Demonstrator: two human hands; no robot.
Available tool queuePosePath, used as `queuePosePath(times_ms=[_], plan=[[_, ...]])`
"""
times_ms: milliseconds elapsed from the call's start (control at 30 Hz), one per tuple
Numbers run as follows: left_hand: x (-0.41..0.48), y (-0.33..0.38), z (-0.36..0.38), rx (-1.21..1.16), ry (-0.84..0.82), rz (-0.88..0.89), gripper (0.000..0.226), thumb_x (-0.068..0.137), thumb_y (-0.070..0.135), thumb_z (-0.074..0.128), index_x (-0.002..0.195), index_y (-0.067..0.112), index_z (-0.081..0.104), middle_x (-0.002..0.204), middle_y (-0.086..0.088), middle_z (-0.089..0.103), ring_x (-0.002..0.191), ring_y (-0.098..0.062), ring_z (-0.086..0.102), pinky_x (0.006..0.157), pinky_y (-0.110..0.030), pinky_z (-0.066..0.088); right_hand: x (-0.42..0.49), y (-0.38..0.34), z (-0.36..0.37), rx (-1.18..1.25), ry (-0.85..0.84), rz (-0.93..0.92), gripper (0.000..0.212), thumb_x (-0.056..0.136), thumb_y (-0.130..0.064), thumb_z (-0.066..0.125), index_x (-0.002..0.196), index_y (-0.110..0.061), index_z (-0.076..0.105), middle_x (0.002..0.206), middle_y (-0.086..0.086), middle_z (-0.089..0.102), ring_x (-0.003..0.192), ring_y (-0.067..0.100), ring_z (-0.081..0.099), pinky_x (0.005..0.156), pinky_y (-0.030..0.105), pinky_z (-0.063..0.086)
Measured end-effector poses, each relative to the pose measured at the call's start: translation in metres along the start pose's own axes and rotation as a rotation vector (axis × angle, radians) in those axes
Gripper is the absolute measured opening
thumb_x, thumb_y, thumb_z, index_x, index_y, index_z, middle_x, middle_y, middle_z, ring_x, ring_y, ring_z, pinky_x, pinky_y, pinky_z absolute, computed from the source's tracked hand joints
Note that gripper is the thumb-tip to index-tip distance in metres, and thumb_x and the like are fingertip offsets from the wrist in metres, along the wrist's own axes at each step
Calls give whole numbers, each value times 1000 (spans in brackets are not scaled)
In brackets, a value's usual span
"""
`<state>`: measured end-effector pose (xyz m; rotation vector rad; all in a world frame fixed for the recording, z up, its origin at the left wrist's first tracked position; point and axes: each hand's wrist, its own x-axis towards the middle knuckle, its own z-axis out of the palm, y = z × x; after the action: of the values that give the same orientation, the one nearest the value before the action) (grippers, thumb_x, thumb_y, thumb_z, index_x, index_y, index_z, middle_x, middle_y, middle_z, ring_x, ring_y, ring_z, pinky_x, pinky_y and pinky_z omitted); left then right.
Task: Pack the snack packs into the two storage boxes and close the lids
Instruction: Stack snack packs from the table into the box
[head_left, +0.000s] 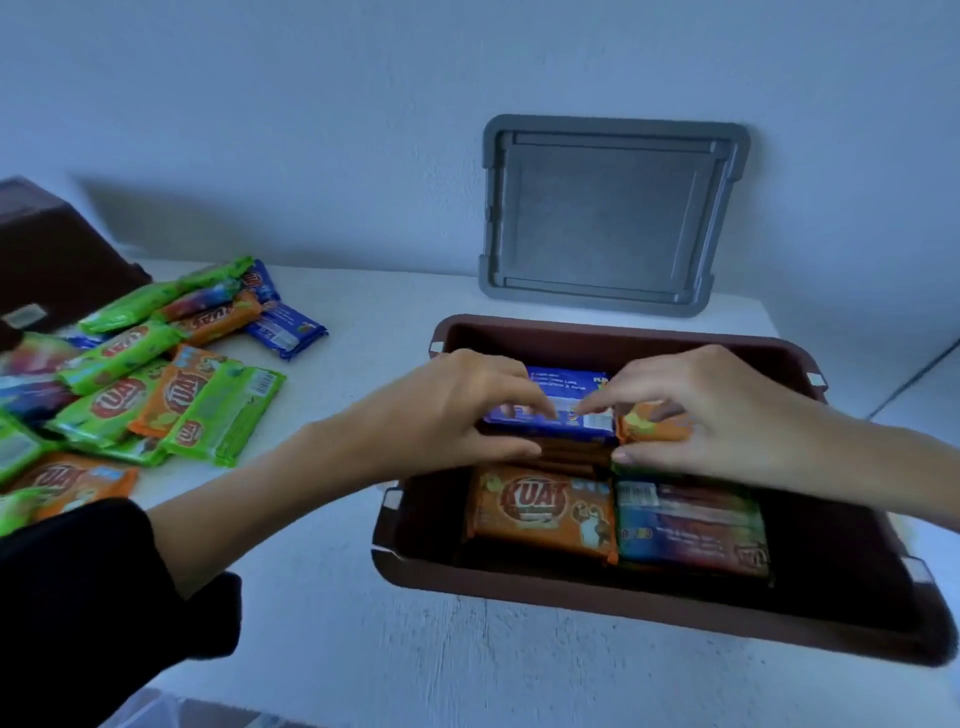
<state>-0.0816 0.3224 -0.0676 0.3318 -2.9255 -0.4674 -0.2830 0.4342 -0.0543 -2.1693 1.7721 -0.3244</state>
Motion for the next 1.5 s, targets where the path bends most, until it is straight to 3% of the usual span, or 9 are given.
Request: queuePosePath(times_ms=[200,300,400,500,667,900,1100,1267,1500], plan=[[-82,-47,-46,31,267,-325,24,84,31,61,106,21,68,96,6,67,85,-4,62,73,-24,52,82,-53,-9,60,104,-181,44,78,-22,71,118,-35,60,109,-14,63,95,-2,57,86,13,48],[-137,-70,-59,102,376,-502,21,83,26,67,102,20,70,97,7,67,82,-3,60,74,-16,47,127,-85,1,98,99,-280,44,78,-20,72,119,-30,60,112,-7,63,97,5,57,86,22,50],[-192,-90,-61,128,463,-700,24,80,31,67,102,21,70,100,5,69,88,-6,61,81,-26,49,172,-117,23,100,70,-395,47,75,-14,73,120,-24,61,113,1,63,98,11,55,84,27,47],[-240,-107,-52,121,391,-875,33,78,29,72,110,19,67,108,1,66,95,-7,56,84,-23,43,217,-143,50,49,30,-519,52,73,-11,74,122,-19,60,119,4,63,105,12,55,82,15,38],[-301,-138,-17,53,232,-1129,62,78,36,71,134,24,47,136,-1,48,124,-18,45,104,-34,37,284,-168,108,-134,-185,-635,78,68,-17,78,137,-24,43,139,7,45,128,21,40,102,28,32],[-329,-160,0,208,445,-1121,71,77,43,69,139,25,40,151,-6,28,140,-26,20,113,-51,26,321,-158,154,-499,-316,-713,95,73,-30,75,145,-39,12,156,-1,12,144,20,11,112,37,30],[-342,-184,-12,296,307,-1284,78,80,57,56,146,34,21,158,-1,9,145,-22,5,116,-54,10,323,-145,161,-521,-204,-805,90,75,-28,73,144,-34,15,146,11,37,135,29,35,109,39,34],[-341,-188,-7,370,350,-1274,66,86,49,54,145,33,26,157,-1,16,144,-23,16,115,-53,19,331,-140,162,-601,-128,-914,92,61,-35,83,140,-27,37,118,14,60,107,33,58,90,45,48],[-333,-191,-20,439,374,-1315,72,72,46,72,137,31,44,145,0,42,128,-24,45,87,-42,50,325,-143,155,-559,-150,-883,81,80,-48,62,146,-30,17,131,12,46,119,25,43,98,32,38]])
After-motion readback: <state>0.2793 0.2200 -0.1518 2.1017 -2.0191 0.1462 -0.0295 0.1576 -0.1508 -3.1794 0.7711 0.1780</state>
